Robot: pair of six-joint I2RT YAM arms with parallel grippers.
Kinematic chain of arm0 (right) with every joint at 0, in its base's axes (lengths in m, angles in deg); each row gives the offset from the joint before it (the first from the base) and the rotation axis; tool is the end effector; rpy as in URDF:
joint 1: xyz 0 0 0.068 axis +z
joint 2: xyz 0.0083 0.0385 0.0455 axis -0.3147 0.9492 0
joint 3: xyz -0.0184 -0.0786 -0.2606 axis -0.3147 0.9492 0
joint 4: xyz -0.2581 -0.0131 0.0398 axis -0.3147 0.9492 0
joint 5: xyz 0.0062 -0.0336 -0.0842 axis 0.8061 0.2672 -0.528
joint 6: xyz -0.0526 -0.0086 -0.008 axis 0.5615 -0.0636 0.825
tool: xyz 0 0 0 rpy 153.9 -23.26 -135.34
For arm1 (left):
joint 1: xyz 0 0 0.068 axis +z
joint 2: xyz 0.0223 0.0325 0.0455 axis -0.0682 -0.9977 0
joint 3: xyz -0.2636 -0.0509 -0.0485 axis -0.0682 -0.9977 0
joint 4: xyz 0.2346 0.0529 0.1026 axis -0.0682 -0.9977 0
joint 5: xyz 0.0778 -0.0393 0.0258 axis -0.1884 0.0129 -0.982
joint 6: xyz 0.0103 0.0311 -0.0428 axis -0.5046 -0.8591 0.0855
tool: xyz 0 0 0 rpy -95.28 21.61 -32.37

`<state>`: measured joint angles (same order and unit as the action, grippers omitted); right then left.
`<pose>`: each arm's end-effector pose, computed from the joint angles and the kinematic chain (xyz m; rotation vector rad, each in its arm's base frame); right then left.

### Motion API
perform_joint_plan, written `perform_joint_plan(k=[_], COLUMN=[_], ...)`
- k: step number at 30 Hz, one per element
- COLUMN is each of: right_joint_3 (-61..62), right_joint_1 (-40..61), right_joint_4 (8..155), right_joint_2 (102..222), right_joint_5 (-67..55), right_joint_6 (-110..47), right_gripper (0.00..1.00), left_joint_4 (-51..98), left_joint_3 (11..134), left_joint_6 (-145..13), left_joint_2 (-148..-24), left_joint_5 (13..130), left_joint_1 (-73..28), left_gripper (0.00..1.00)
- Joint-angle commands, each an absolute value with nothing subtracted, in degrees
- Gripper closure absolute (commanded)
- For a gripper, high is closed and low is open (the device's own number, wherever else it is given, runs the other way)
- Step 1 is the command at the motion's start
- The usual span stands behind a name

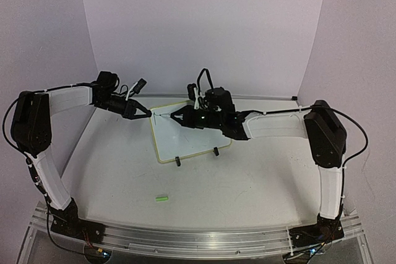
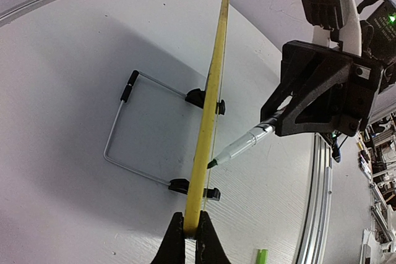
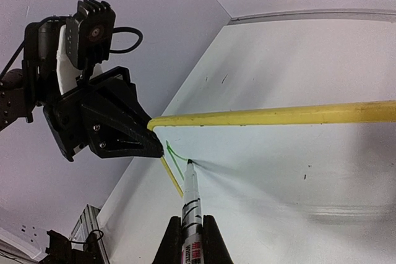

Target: Write a sentence on the whiteboard

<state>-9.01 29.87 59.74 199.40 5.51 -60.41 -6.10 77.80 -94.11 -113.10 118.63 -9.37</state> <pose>0.3174 0.3728 0.2388 -0.4824 1.9199 1.3081 0.3652 -0.1163 0.2474 0.9515 2.0520 -1.1539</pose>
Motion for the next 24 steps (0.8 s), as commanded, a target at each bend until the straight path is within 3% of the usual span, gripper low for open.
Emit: perform_joint_plan(k=[1, 17, 24], right_joint_3=[-9.5, -12.27, -9.66], right_joint_1=[29.72, 30.81, 30.96], right_joint_4=[60.38, 61.99, 58.53], right_joint_2=[200.7, 203.54, 199.0], right_joint_5=[6.99, 8.02, 10.35], right_joint_6=[-60.23, -59.67, -59.54], right_gripper=[1.0, 1.0, 1.0], left_joint_4=[-8.8, -8.84, -9.05], left_joint_3=[78.49, 78.49, 78.64], left_joint_6=[-95.17, -95.17, -95.3], left_joint_2=[-112.2, -111.94, -111.99], left_joint_5=[117.09, 116.77, 116.24], left_joint_1=[-9.43, -9.89, -9.88], left_gripper=[1.0, 1.0, 1.0])
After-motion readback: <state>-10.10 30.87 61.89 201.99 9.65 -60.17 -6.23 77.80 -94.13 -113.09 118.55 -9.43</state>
